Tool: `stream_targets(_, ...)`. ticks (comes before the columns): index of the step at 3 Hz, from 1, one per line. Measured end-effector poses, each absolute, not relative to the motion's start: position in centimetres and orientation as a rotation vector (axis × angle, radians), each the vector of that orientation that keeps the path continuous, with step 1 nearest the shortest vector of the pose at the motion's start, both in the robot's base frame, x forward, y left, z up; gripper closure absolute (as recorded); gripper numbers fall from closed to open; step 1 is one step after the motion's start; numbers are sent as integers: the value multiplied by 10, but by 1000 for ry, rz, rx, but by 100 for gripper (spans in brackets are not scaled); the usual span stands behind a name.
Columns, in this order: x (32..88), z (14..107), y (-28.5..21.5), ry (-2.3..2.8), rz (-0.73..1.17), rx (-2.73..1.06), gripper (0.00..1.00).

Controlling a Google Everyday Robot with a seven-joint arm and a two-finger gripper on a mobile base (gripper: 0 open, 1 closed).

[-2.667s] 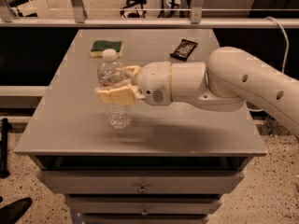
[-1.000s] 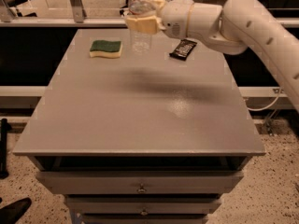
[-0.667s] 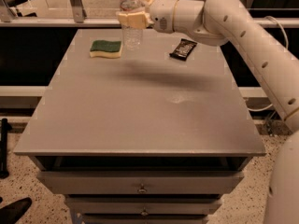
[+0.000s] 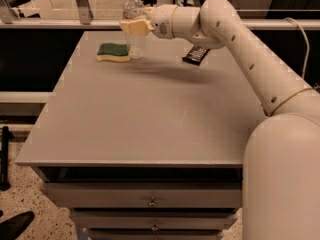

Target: Move water bottle near sponge

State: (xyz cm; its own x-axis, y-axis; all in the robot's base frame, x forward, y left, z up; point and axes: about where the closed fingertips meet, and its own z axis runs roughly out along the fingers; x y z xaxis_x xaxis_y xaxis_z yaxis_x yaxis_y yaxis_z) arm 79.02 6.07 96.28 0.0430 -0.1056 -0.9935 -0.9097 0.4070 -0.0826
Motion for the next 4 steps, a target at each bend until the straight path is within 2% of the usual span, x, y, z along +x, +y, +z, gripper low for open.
stream_targets(2,809,933,64,1444,841,-945,97)
stream_targets(4,811,930,67,1455,864,-942,36)
